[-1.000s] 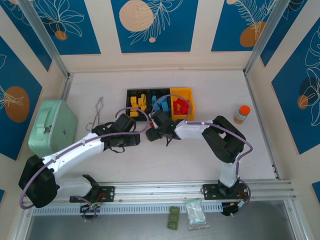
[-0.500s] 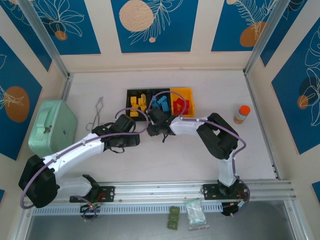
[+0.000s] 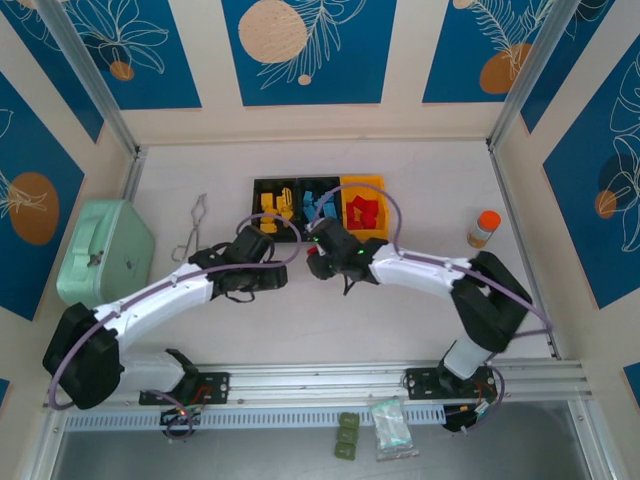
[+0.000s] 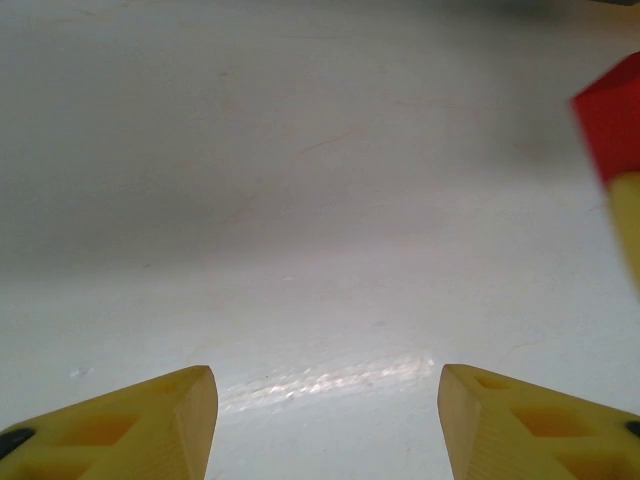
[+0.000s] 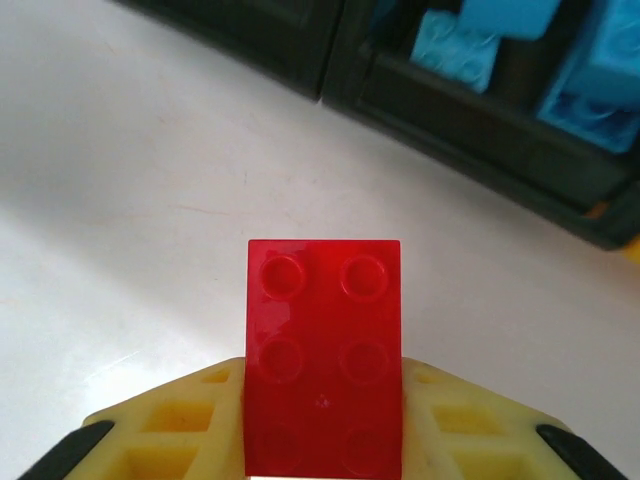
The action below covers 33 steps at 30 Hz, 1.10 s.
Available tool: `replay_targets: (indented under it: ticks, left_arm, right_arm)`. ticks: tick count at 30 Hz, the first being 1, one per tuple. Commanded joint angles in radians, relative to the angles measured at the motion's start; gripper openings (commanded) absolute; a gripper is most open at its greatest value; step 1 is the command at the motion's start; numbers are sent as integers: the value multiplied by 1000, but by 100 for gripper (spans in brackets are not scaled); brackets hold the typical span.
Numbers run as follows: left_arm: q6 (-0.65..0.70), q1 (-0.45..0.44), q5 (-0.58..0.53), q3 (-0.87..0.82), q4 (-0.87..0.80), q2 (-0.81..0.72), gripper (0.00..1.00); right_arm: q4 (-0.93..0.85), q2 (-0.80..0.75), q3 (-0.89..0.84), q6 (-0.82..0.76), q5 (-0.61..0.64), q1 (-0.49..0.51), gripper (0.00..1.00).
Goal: Sort the legos into containers by color
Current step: Place the lego in the container.
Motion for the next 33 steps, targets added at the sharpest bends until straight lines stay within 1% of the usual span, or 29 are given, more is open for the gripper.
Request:
replay_targets:
  ticks: [1, 6, 9, 12, 17, 21, 23, 26, 27, 28, 33]
  left_arm:
    - [27, -17, 67, 17, 95, 40, 60]
    - [32, -45, 93, 72, 132, 120, 60]
    - [33, -61, 94, 94, 141, 146, 60]
    - [28, -72, 91, 97, 147, 152, 60]
    - [19, -76, 78, 87, 136, 139, 60]
    - [17, -77, 62, 76, 124, 126, 60]
    - [15, -77, 59, 74, 121, 126, 60]
    - [12, -77, 56, 74, 121, 124, 60]
    - [12, -77, 55, 73, 120, 122, 60]
    - [13, -77, 52, 73, 118, 121, 60]
    - [15, -76, 20, 77, 97, 106, 61]
  right_arm:
    - [-81, -91, -18, 44, -30, -60, 31]
    - [-150, -129, 6, 70, -110, -218, 31]
    - [-164, -93, 44, 73, -158, -307, 31]
    - [-178, -25, 101, 76, -176, -364, 31]
    - [-182, 82, 184, 75, -181, -408, 32]
    - [-184, 149, 242, 76, -177, -421, 35]
    - [-191, 176, 266, 82, -177, -423, 40]
    - [-197, 188, 288, 94, -178, -422, 56]
    - [-197, 185, 287, 98, -176, -421, 59]
    - [-196, 179, 287, 100, -173, -421, 61]
    - [-199, 102, 252, 96, -172, -423, 64]
